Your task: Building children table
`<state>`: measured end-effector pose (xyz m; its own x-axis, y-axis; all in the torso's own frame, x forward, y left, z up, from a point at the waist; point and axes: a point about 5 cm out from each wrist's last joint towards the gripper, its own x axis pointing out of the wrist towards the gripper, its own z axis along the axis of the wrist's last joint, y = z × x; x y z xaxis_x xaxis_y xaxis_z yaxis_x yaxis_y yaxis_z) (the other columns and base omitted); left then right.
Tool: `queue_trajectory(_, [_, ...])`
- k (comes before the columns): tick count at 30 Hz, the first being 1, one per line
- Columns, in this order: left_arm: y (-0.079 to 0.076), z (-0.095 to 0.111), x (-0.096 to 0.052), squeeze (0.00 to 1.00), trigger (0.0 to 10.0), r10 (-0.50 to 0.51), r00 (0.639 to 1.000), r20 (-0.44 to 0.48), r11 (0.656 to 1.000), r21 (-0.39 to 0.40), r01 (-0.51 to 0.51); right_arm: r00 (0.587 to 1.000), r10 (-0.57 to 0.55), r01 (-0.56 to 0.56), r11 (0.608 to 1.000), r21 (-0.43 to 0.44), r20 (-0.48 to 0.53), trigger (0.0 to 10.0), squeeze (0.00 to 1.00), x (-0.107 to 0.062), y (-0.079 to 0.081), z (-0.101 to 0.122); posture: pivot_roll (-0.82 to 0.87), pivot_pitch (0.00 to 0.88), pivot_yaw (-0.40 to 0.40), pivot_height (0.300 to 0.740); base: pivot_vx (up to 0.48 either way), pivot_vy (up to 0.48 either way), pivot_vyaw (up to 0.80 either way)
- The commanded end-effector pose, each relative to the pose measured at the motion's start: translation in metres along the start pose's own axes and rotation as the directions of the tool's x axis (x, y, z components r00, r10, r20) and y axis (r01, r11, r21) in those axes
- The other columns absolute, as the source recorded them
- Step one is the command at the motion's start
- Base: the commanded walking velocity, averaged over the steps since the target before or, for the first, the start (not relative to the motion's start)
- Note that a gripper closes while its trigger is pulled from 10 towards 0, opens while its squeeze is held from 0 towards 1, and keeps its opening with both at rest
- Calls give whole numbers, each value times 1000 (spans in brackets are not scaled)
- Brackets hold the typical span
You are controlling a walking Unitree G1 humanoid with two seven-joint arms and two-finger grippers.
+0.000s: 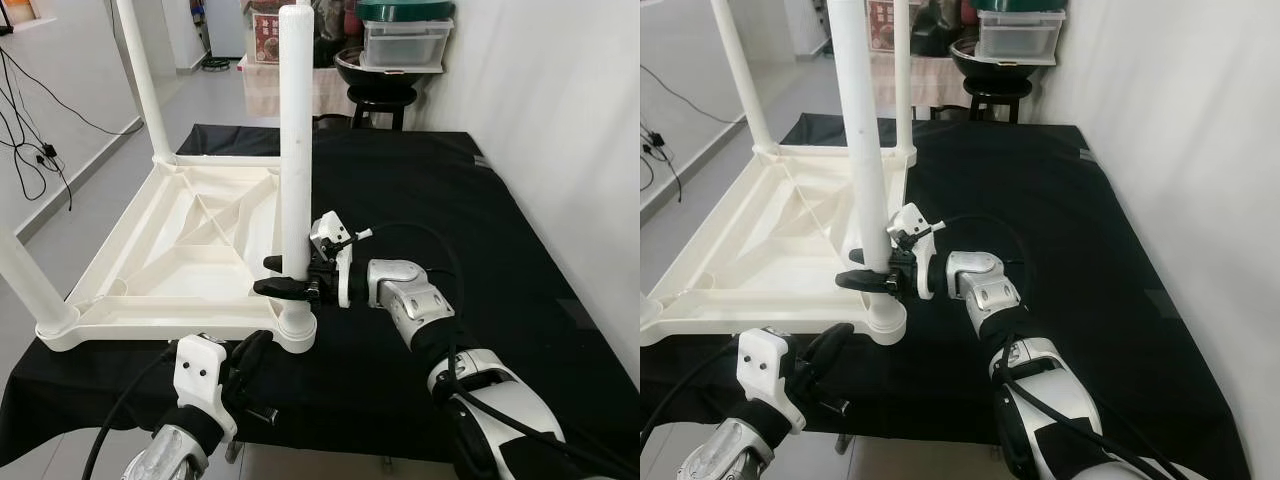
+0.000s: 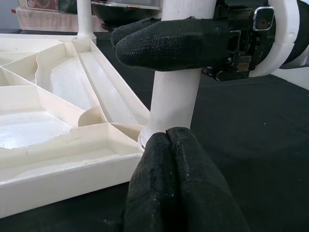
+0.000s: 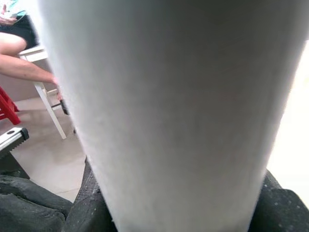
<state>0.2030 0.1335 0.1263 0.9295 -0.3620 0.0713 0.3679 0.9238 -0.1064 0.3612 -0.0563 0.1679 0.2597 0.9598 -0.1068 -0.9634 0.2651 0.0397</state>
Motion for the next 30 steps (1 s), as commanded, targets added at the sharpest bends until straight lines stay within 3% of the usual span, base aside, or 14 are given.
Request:
queue_trajectory(1, [-1,-1,-2,0,10000,5,1000,-5,1000,6,-5,979,-203,203,979,2,1,0,0,-4,-3,-13,31,15,-55,740,0,0,0])
queue_trajectory(2, [-1,-1,-2,0,10000,5,1000,-5,1000,6,-5,979,-203,203,979,2,1,0,0,-4,-3,-13,31,15,-55,740,0,0,0])
queue_trajectory(4, [-1,0,-3,0,10000,6,1000,-4,1000,6,-6,887,-461,461,887,-13,-24,0,0,-7,-7,-21,26,19,-56,740,0,0,0])
queue_trajectory(5, [0,0,-4,0,10000,7,1000,-4,1000,7,-7,728,-685,685,728,-11,-33,0,0,-16,-3,-29,22,23,-53,740,0,0,0])
queue_trajectory(6, [1,1,-4,0,10000,7,1000,-4,1000,7,-7,704,-709,710,704,2,-41,0,0,-13,16,-35,18,31,-38,740,0,0,0])
queue_trajectory(13, [3,0,-3,0,10000,-8,1000,-14,1000,7,8,837,-547,547,837,-26,-8,0,0,6,32,-31,7,13,-22,740,0,0,0])
queue_trajectory(14, [3,0,-2,0,10000,-11,1000,-13,1000,8,11,844,-536,535,844,-15,-36,3882,0,10,31,-35,8,12,-27,740,0,0,0])
queue_trajectory(15, [3,0,-2,0,10000,-11,1000,-13,1000,8,11,844,-536,535,844,-15,-36,3882,0,10,31,-35,8,12,-27,740,0,0,0])
queue_trajectory(16, [3,0,-2,0,10000,-5,1000,-10,1000,11,5,848,-528,528,849,-9,-42,10000,0,13,29,-34,12,10,-31,740,0,0,0])
queue_trajectory(17, [3,0,-2,0,10000,2,1000,-7,1000,13,-1,858,-512,512,859,3,-34,10000,0,16,30,-32,12,10,-31,740,0,0,0])
queue_trajectory(18, [3,0,-1,0,10000,7,1000,-5,1000,14,-7,885,-466,466,884,22,-12,10000,1000,20,32,-27,17,9,-33,740,0,0,0])
queue_trajectory(28, [3,0,0,0,10000,6,1000,-4,1000,12,-6,961,-273,273,962,9,40,10000,1000,29,36,-6,21,0,-33,740,0,0,0])
queue_trajectory(29, [3,-1,1,0,10000,5,1000,-4,1000,12,-5,982,-179,180,984,-14,55,10000,173,30,33,0,24,0,-36,740,0,0,0])
queue_trajectory(30, [3,-1,1,0,10000,5,1000,-4,1000,12,-5,982,-179,180,984,-14,55,10000,173,30,33,0,24,0,-36,740,0,0,0])
